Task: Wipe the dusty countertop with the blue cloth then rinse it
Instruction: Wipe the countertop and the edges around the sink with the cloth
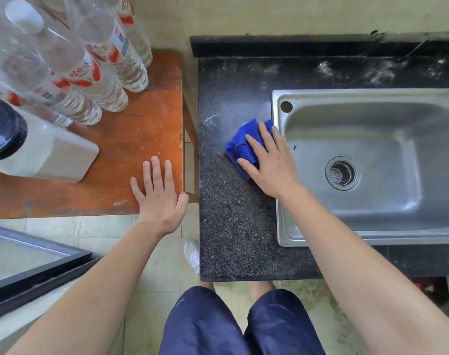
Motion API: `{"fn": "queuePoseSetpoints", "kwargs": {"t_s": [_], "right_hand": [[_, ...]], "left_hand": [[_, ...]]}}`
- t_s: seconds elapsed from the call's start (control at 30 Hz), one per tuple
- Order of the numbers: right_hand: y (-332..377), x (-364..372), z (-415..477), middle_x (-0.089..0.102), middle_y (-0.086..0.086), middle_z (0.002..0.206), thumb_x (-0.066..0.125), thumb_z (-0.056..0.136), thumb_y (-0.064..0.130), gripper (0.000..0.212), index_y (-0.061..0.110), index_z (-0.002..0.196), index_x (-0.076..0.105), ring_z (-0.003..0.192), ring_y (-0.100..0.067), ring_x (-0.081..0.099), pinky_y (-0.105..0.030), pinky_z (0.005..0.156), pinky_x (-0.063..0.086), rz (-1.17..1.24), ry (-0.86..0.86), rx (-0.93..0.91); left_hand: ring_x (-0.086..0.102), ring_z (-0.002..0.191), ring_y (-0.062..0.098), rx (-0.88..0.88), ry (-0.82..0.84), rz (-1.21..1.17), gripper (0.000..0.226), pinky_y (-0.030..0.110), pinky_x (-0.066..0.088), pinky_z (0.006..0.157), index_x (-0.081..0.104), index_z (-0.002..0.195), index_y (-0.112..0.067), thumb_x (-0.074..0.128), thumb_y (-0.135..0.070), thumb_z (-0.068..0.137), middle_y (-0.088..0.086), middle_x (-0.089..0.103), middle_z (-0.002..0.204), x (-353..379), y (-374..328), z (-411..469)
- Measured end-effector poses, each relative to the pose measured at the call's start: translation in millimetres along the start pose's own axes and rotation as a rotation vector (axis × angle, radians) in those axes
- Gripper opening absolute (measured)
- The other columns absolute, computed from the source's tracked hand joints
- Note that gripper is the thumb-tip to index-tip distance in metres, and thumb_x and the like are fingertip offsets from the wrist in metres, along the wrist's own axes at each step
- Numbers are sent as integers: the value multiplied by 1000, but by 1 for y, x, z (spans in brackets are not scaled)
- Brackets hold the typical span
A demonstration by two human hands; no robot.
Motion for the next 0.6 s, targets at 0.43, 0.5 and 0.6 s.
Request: {"fn": "queuePoseSetpoints", "kwargs": {"t_s": [0.43,0.5,0.6], "right_hand": [[83,4,81,9,-13,166,32,104,53,61,22,156,27,151,-40,1,-46,124,7,-90,24,-144],[106,3,110,22,-14,163,39,104,46,52,19,149,39,148,-41,17,-45,122,19,-80,-17,-148],[108,-11,124,34,-12,156,45,104,34,39,16,138,51,132,-39,39,-42,111,34,-18,-44,-190]], "left_hand": [[-29,147,28,-6,12,30,87,62,-12,116,-12,156,-16,7,-57,81,10,-26,161,1,0,1],[-31,146,27,-3,22,38,87,61,-12,116,-14,156,-16,5,-58,82,9,-28,161,2,1,1],[-31,146,26,0,23,29,85,61,-11,117,-14,156,-17,4,-57,83,7,-28,161,1,1,1]]}}
Point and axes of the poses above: each hand's wrist, its own z-axis towards the middle knuckle, its own x-axis out of the palm, y = z × x, the point moved 5 cm from there along z, towards the middle knuckle
